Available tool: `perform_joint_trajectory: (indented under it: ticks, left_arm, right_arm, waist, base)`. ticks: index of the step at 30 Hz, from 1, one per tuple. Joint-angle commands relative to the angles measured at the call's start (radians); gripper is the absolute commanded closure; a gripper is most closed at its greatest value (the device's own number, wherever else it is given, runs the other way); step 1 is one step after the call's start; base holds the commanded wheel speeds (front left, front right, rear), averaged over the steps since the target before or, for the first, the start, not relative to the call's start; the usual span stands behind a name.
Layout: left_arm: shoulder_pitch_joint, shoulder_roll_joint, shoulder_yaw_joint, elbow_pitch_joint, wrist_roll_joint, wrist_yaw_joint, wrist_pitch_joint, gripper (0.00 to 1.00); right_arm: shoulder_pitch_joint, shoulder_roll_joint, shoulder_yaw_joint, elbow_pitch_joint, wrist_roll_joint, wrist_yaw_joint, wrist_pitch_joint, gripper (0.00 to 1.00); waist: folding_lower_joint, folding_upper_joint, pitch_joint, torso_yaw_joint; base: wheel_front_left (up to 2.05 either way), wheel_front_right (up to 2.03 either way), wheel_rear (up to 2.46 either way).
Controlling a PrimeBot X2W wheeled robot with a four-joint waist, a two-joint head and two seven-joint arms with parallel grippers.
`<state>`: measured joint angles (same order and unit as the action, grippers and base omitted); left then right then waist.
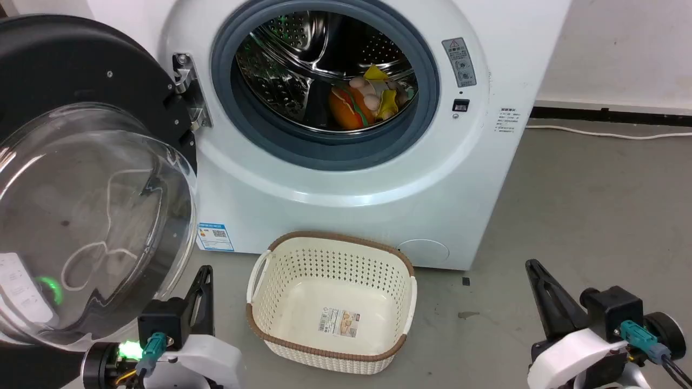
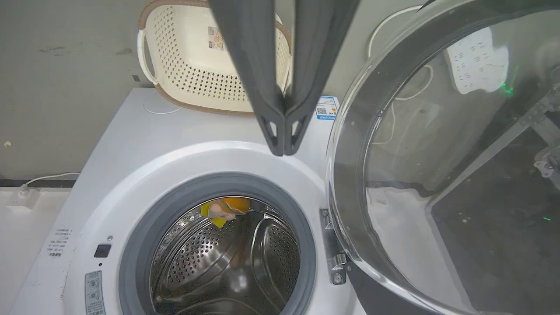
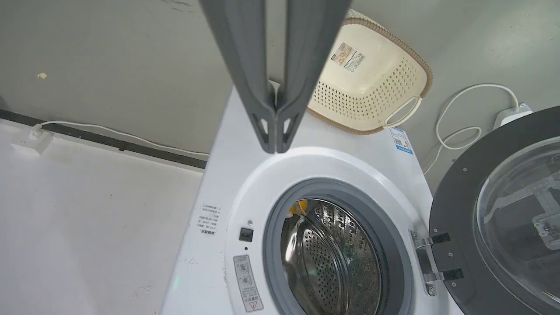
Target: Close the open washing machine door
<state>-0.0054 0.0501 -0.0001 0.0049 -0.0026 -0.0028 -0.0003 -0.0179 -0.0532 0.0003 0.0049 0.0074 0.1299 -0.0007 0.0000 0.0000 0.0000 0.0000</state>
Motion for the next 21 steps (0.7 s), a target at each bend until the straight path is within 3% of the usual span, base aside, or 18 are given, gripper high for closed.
perform_joint_trajectory:
  ticks: [1, 21]
  left_arm:
    - [0.005, 0.000, 0.000, -0.005, 0.003, 0.003, 0.000, 1.00]
    - [0.005, 0.000, 0.000, -0.005, 0.003, 0.003, 0.000, 1.00]
  right_arm:
    - [0.018, 0.003, 0.000, -0.005, -0.007, 0.001, 0.001, 1.00]
    - [0.018, 0.003, 0.000, -0.005, -0.007, 0.001, 0.001, 1.00]
  waist:
    - [0.0000, 0.0000, 0.000, 0.000]
    - [0.0000, 0.0000, 0.000, 0.000]
  base:
    - [0.00, 0.00, 0.00]
    - [0.00, 0.00, 0.00]
